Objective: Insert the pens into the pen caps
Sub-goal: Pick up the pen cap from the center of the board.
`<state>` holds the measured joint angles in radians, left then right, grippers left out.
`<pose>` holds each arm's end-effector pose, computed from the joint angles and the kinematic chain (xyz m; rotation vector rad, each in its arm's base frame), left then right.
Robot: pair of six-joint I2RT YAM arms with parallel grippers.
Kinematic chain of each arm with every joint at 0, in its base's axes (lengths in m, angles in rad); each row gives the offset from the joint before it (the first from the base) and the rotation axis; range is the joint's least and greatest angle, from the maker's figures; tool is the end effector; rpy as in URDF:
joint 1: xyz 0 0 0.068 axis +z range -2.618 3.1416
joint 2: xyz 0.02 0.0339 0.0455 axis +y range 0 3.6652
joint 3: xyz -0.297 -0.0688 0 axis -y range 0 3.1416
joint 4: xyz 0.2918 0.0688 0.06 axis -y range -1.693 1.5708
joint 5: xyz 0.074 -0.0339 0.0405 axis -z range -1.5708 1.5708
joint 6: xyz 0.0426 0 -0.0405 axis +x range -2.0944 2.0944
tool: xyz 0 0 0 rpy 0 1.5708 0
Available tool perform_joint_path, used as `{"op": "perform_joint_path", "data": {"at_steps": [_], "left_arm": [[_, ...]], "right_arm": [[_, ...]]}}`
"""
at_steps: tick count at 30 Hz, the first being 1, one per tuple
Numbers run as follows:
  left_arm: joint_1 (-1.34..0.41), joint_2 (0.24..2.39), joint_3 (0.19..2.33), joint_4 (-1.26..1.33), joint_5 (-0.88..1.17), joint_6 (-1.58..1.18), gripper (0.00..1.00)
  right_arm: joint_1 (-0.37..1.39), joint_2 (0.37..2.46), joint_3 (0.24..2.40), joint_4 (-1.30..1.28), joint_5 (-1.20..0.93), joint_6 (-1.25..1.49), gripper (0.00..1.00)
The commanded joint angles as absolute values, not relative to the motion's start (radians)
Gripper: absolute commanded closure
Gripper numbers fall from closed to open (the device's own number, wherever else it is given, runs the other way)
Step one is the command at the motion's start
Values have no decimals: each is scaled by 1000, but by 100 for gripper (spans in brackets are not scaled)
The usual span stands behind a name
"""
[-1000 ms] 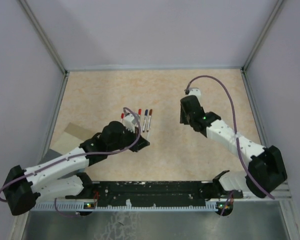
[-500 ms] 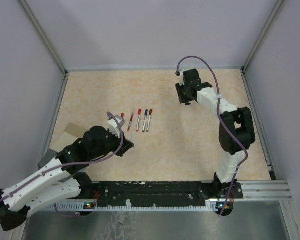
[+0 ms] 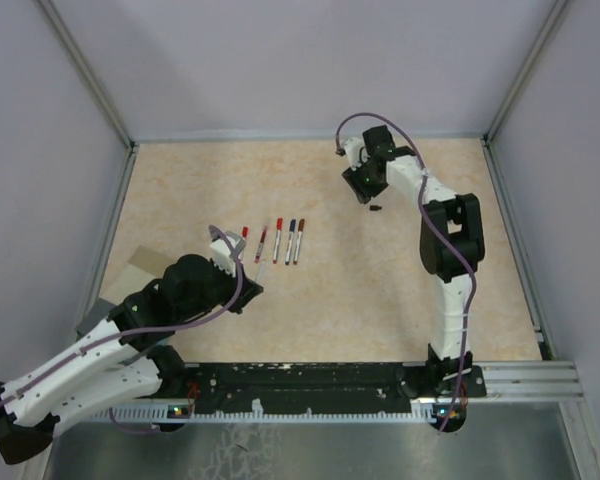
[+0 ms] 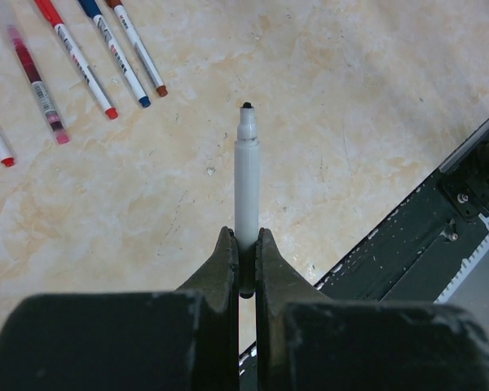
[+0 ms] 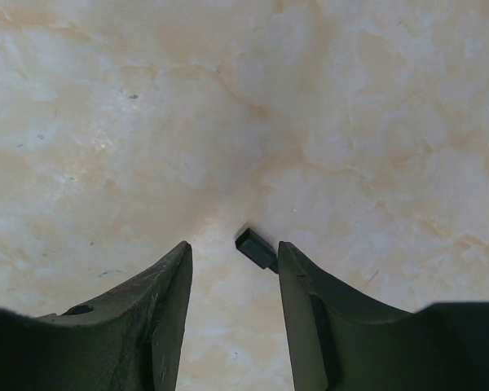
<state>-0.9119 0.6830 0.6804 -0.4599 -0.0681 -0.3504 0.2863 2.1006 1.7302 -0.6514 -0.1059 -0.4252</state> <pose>0.1161 -0.1452 0.3082 0.5417 2.0390 -0.7122 0.5019 0.1525 0.2208 -0.9367 2.4103 0.0862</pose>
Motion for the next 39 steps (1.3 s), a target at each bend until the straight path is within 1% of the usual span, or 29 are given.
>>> {"op": "perform_joint_path", "data": {"at_steps": [1,4,11,27,34,39], "left_arm": [[-910,673,683,-476,-102,-351,100],[-908,676,681,-478,-111,-357,100],[-910,699,685,-479,-95,-352,100],[-910,721,686,-482,-95,-352,100],[-910,736,690,-487,-86,-350,100],[-910,748,693,-486,-80,-348,100]], "right_arm": [[261,2149,1843,-726,-112,-532,53],[258,2182,1891,-782,-102,-551,53],[242,2225,1926,-852,-148,-563,53],[235,2297,1958,-878,-119,-574,54],[230,2301,1937,-896,-94,-565,59],[221,2306,1931,-911,-77,-546,67]]}}
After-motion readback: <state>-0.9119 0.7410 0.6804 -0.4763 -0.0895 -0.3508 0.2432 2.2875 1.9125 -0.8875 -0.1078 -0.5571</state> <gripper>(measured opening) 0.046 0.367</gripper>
